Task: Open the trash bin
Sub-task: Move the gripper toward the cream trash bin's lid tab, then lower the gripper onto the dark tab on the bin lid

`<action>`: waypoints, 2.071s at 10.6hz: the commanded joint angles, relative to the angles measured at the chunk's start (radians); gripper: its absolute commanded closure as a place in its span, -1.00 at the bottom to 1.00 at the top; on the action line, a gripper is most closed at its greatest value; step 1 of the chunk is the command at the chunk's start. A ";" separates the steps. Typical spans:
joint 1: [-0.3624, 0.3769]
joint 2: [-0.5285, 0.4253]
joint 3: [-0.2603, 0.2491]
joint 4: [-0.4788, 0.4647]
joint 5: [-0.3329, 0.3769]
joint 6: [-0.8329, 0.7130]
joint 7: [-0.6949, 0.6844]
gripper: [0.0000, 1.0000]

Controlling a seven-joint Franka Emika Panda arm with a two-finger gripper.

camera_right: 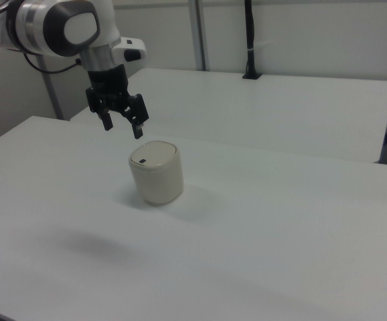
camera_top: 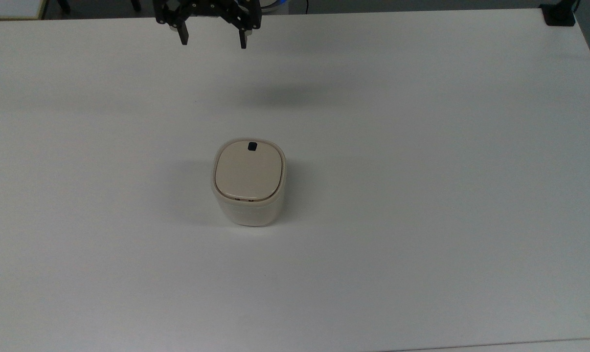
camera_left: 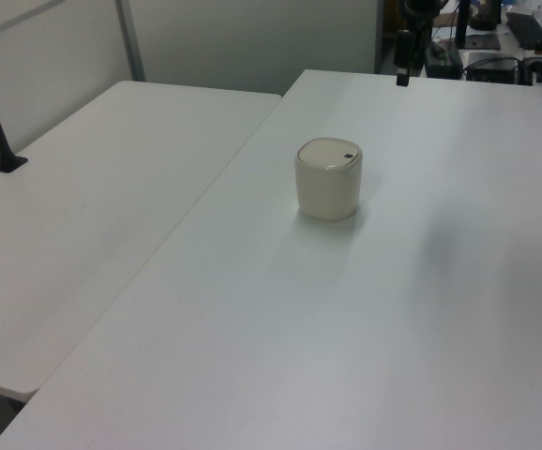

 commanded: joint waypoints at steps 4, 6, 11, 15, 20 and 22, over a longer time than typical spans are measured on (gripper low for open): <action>-0.018 -0.017 -0.030 -0.003 -0.022 -0.002 -0.069 -0.92; -0.018 -0.017 -0.030 -0.003 -0.022 0.000 -0.070 -0.90; -0.015 0.024 -0.030 -0.003 0.042 0.070 -0.165 0.97; 0.000 0.127 -0.018 0.005 0.146 0.340 -0.164 1.00; 0.077 0.270 -0.010 0.011 0.162 0.607 -0.115 1.00; 0.078 0.273 -0.010 0.009 0.156 0.606 -0.126 1.00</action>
